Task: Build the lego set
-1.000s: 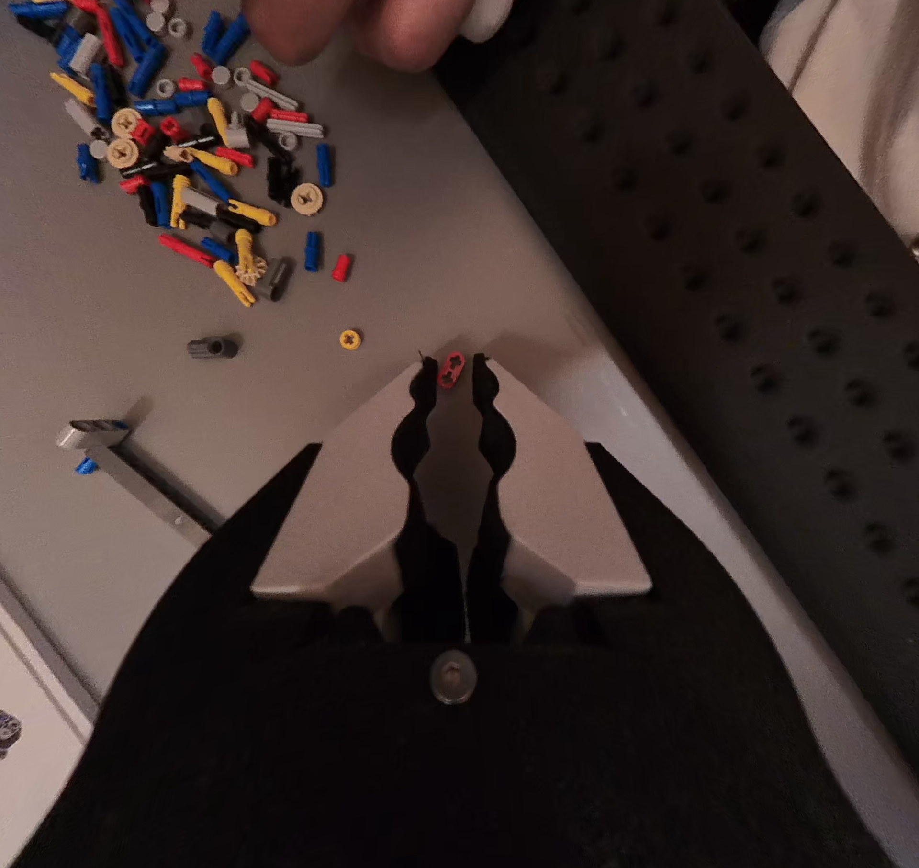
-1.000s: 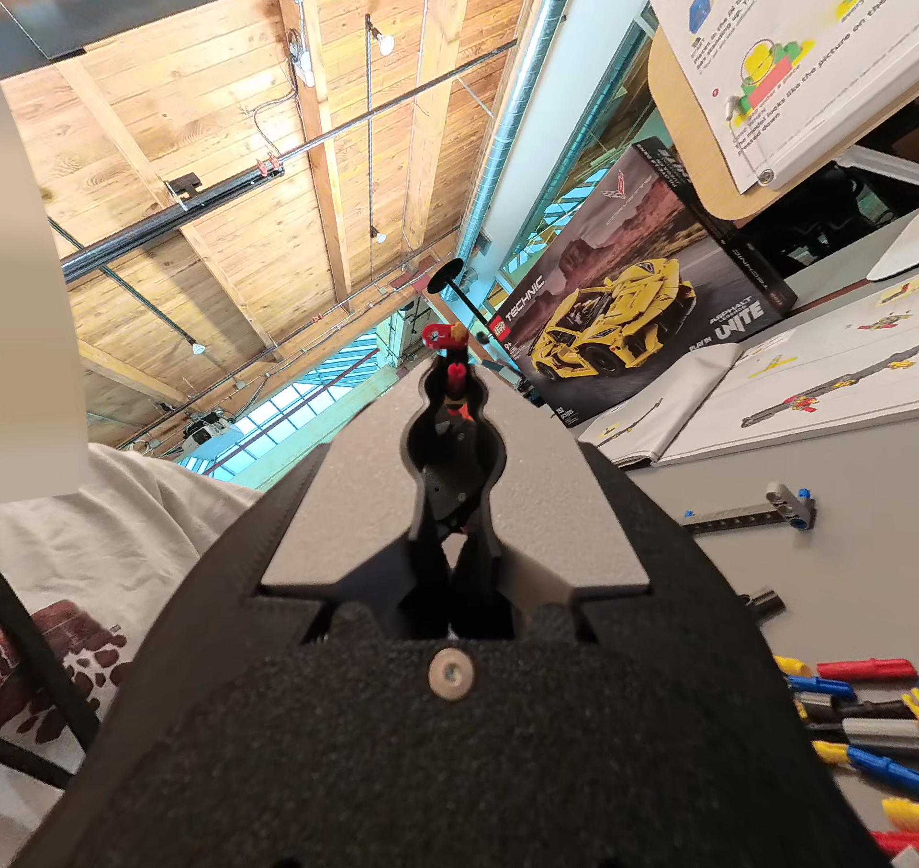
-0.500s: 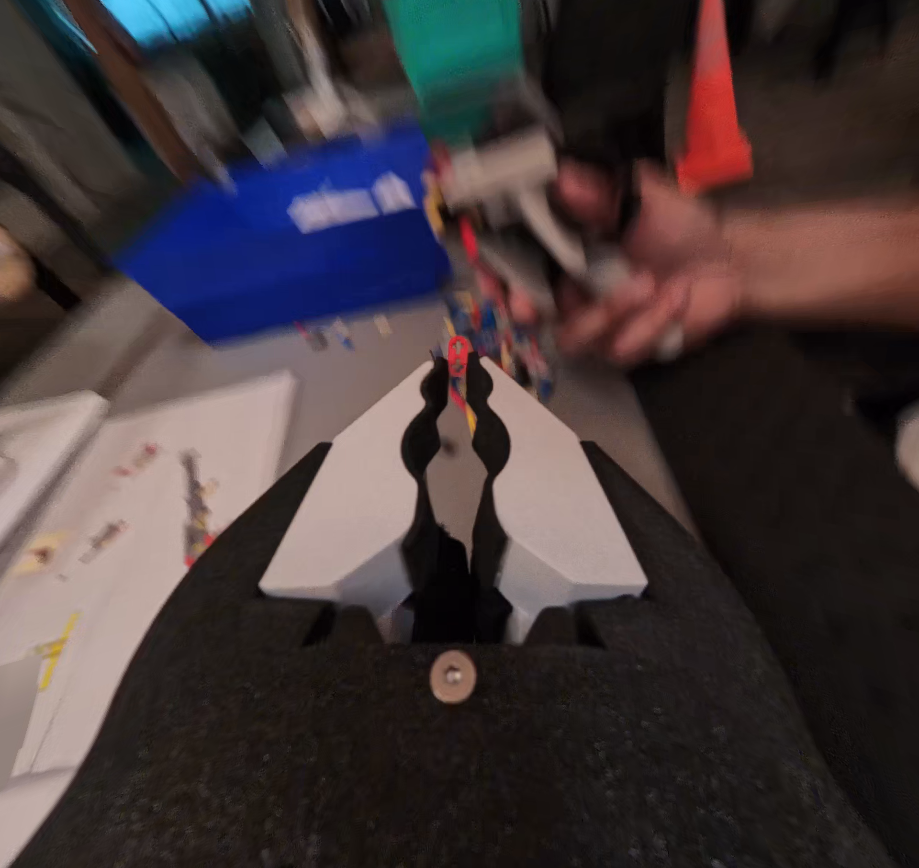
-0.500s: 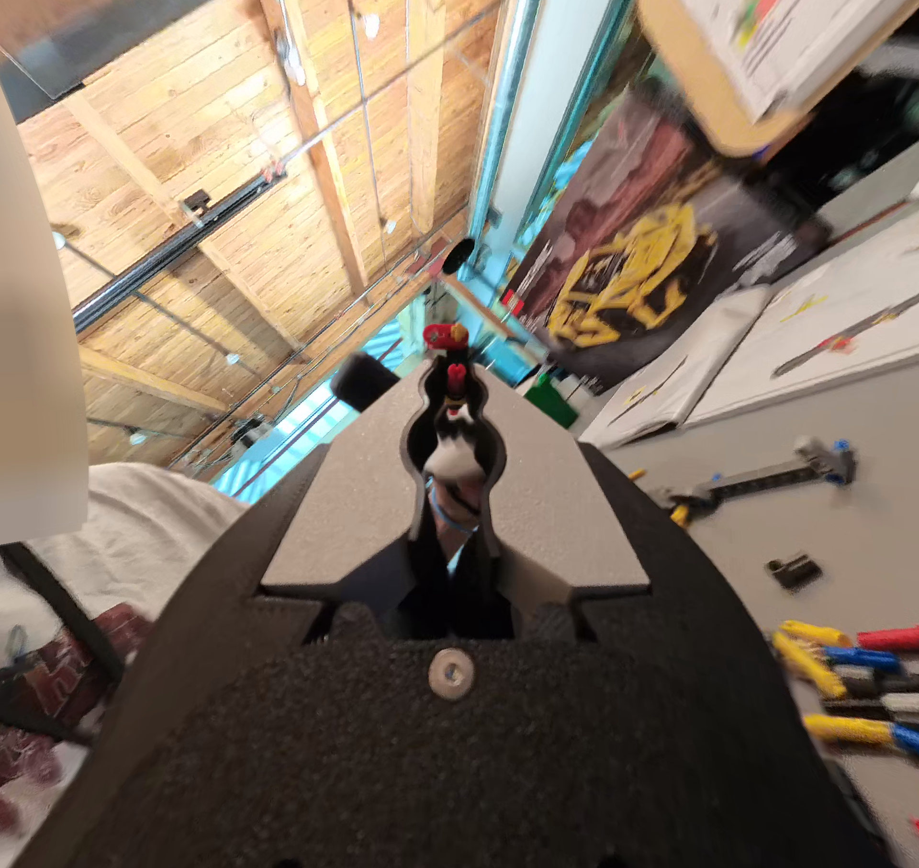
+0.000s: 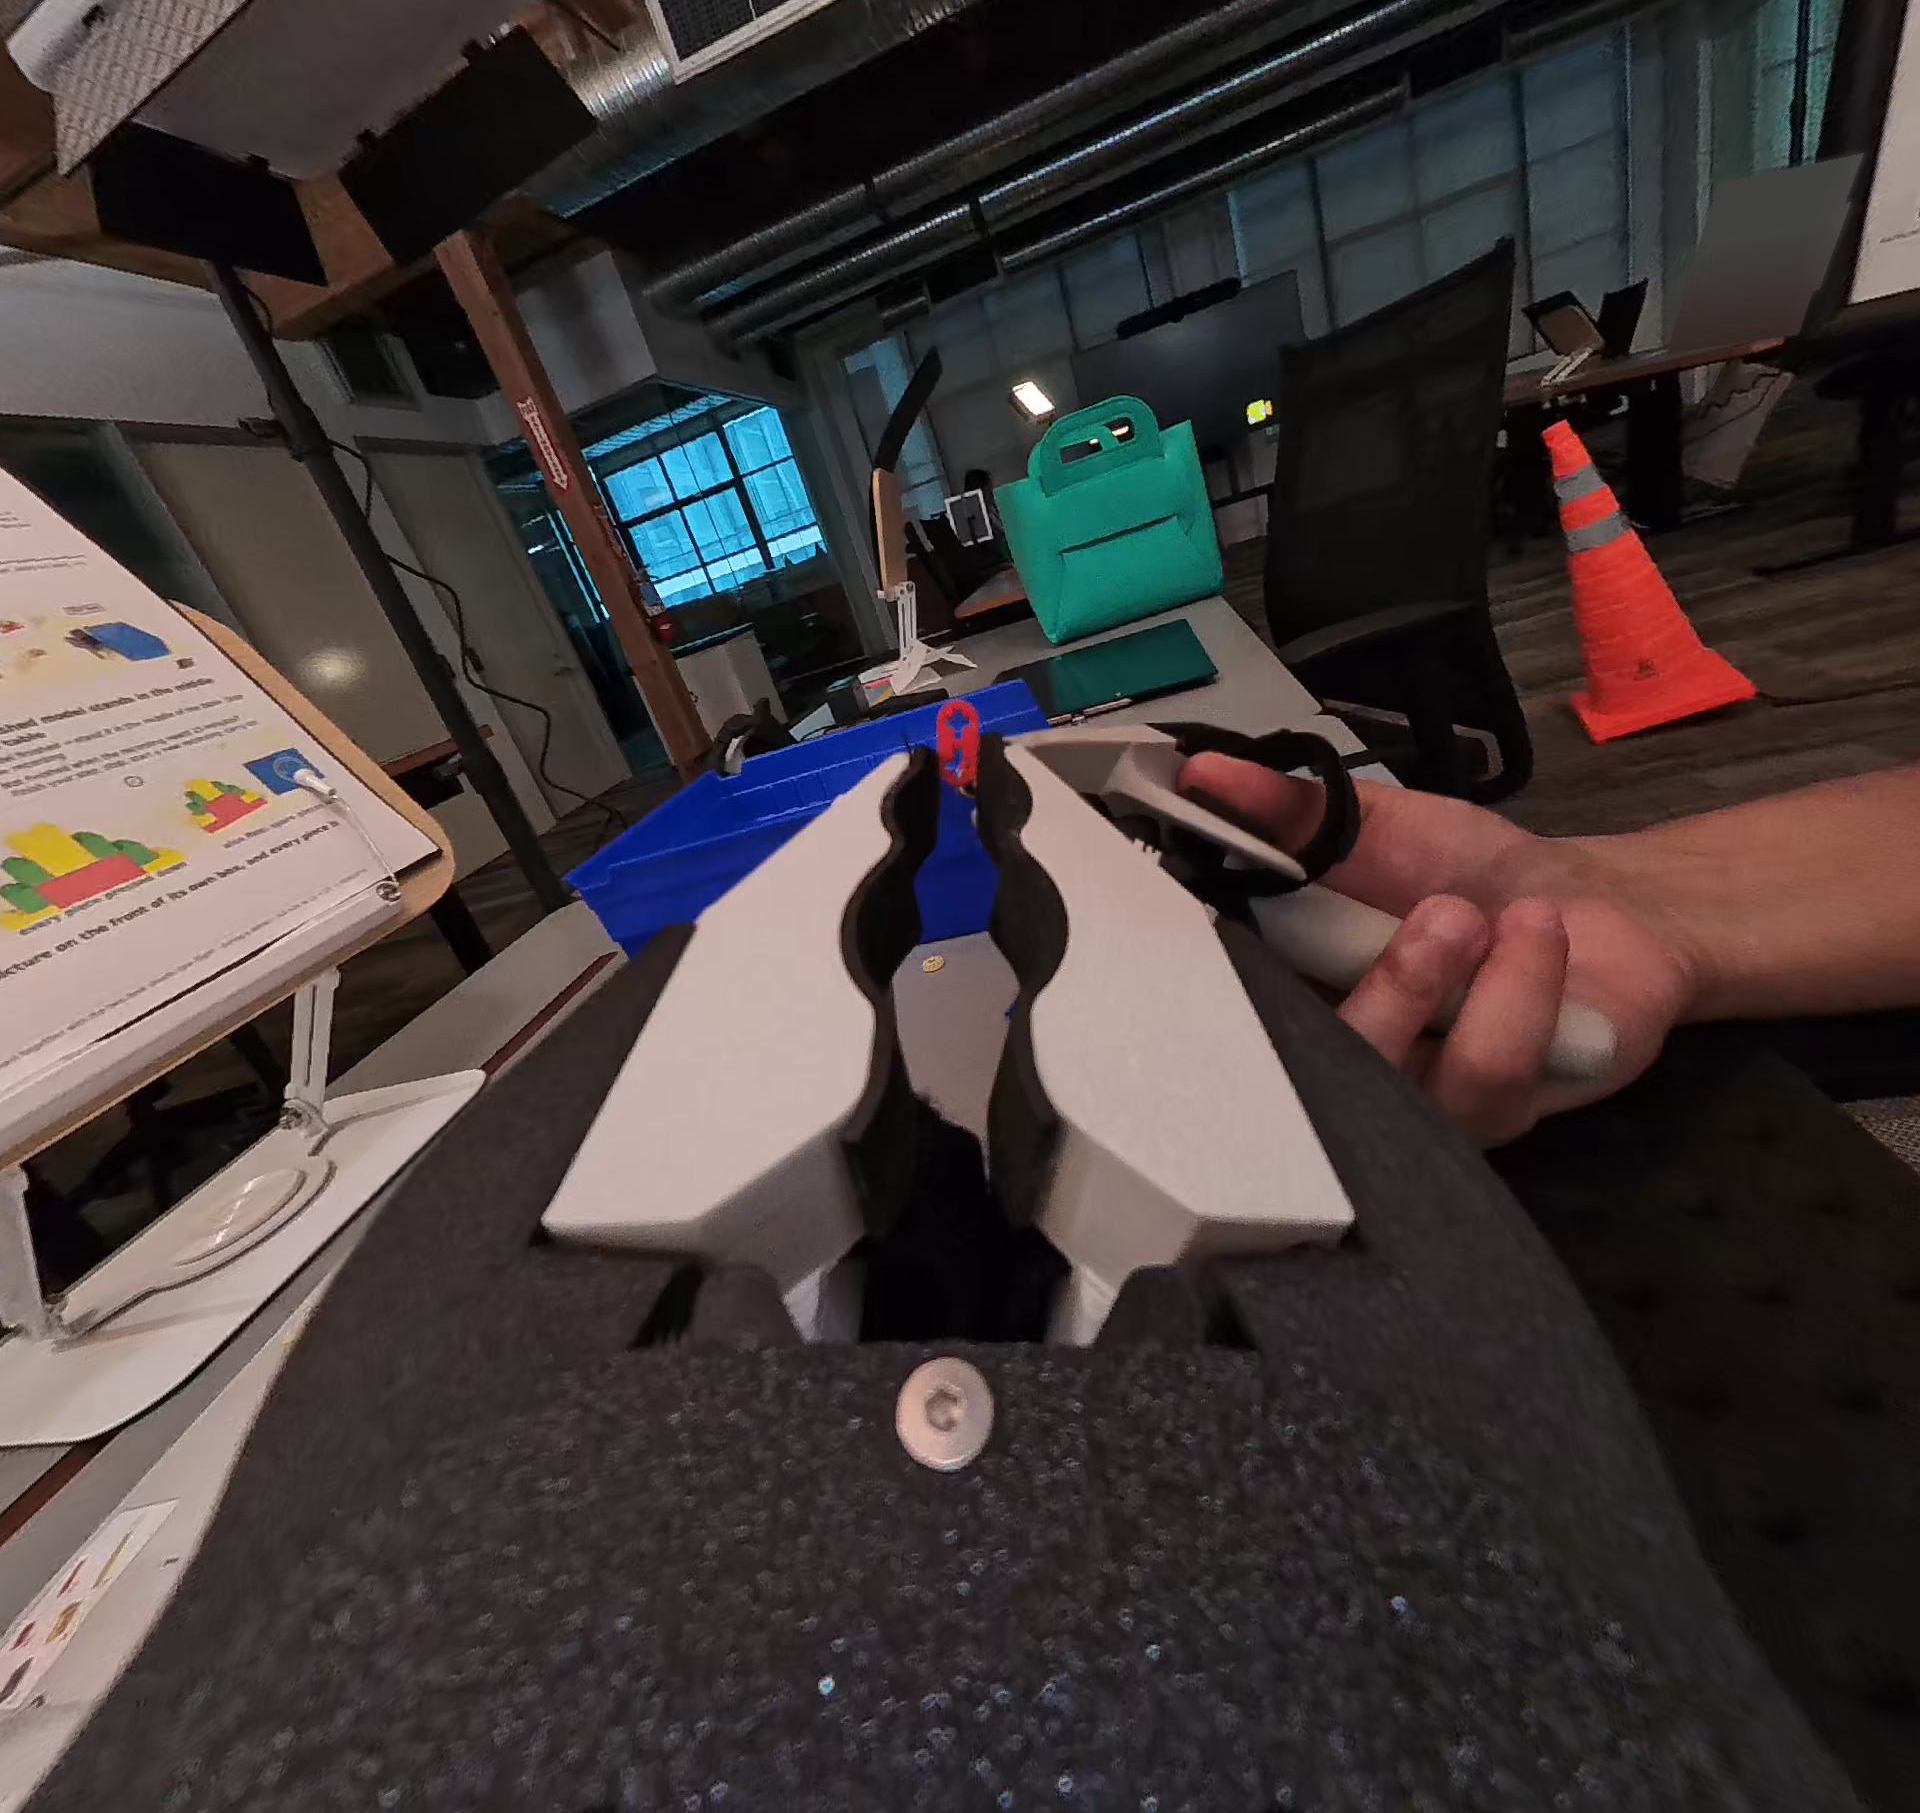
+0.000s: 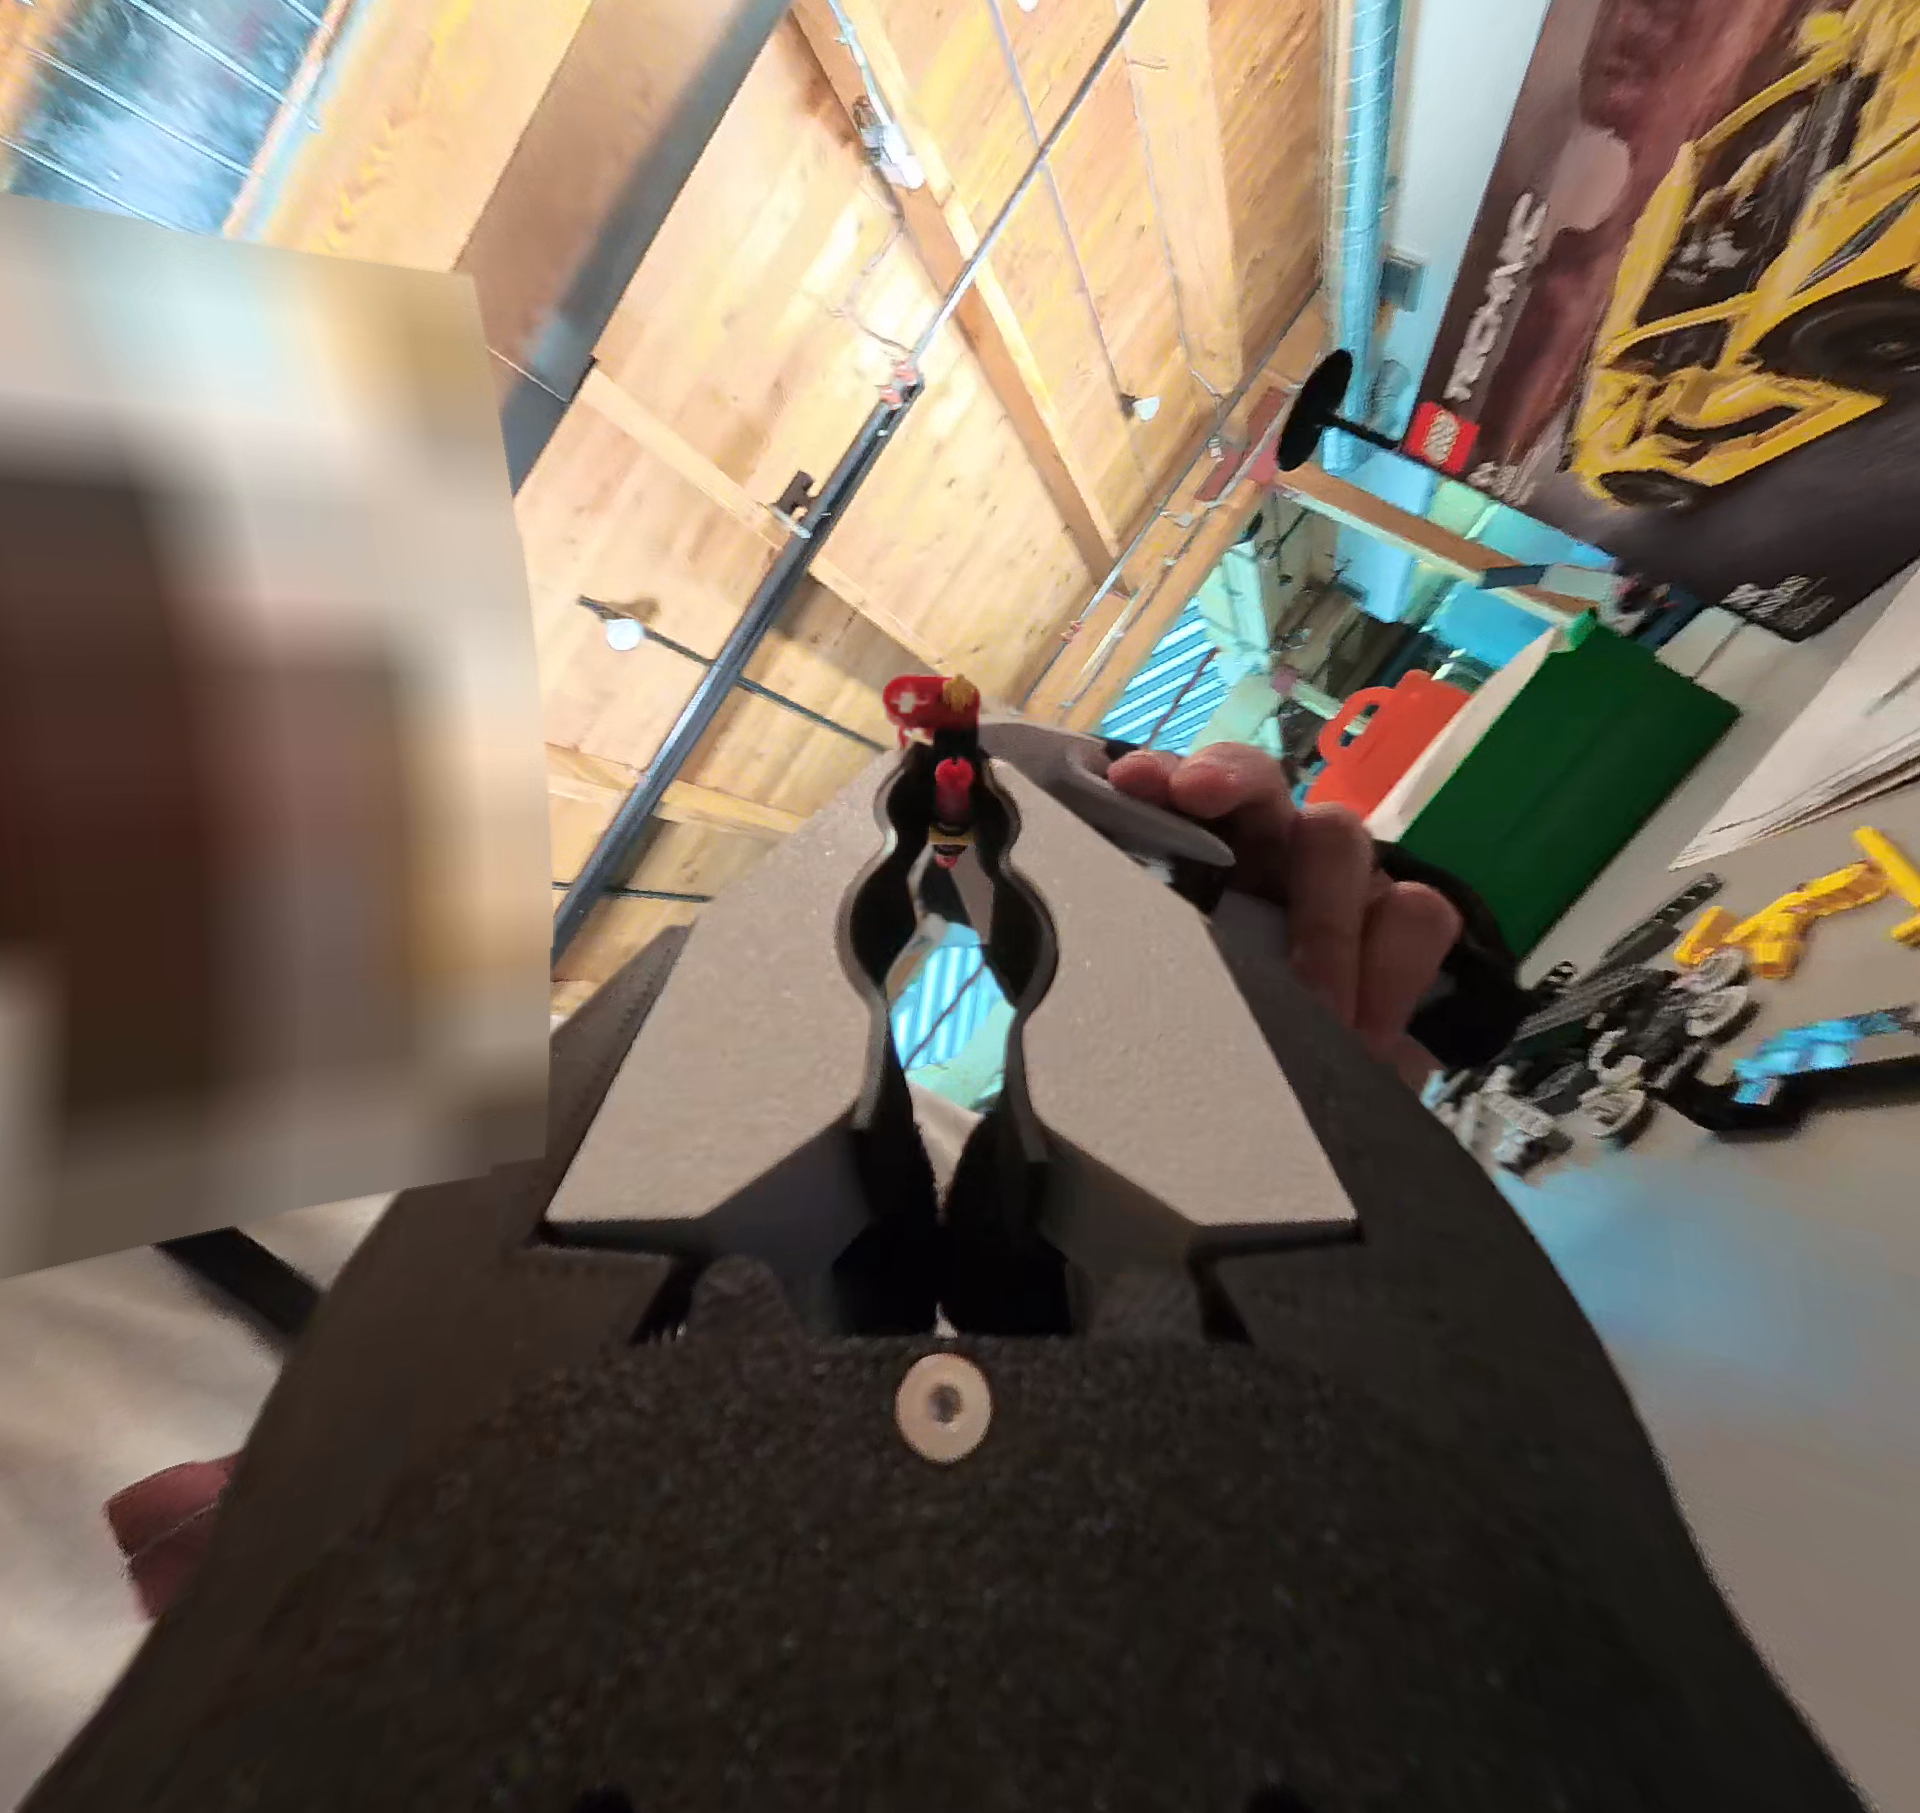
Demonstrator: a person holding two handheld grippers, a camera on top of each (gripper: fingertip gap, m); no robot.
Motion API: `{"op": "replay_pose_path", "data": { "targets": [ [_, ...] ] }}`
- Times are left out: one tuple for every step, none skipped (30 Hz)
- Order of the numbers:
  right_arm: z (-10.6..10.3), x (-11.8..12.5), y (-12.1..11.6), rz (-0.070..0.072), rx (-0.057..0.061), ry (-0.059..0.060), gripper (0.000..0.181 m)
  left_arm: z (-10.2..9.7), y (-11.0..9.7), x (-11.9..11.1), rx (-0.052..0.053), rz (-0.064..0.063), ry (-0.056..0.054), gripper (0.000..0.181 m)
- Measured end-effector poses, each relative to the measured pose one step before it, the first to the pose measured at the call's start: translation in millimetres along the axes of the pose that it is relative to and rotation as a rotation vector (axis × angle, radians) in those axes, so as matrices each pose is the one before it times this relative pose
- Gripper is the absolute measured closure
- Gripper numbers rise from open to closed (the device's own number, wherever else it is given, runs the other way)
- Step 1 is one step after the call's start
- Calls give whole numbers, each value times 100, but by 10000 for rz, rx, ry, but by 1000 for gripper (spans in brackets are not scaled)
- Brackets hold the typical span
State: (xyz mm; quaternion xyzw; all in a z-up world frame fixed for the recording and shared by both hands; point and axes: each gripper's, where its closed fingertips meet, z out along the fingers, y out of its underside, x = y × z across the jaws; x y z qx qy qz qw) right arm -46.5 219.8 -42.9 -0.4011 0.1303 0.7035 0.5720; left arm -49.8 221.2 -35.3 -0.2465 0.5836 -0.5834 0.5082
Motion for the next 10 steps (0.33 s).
{"op": "replay_pose_path", "data": {
  "targets": [
    [125,-92,188,144,-93,-131,175,85,-10,200,-6,19,48,175],
    [99,301,164,-108,-33,181,175,90,16,238,-37,115,31,176],
    [95,12,95,-26,-38,-10,175,78,-20,115,-38,187,-60,176],
    [54,-116,61,108,-45,-124,175,56,-60,95,-2,124,-35,176],
    [18,72,76,81,-54,-5,175,70,88,6,-96,53,-27,176],
    [11,50,19,29,-5,4,175,35,100,0,-82,97,-31,176],
    [19,-47,36,14,-33,-37,175,-17,-19,31,-6,73,-6,176],
    [-21,-20,-71,-39,27,3,175,-12,-38,55,-5,12,27,176],
    [-91,-16,-202,-36,109,4,175,-24,2,52,-22,26,21,176],
    [-118,-90,-193,67,84,-77,175,-39,-13,-17,-16,54,-37,176]
  ]
}}
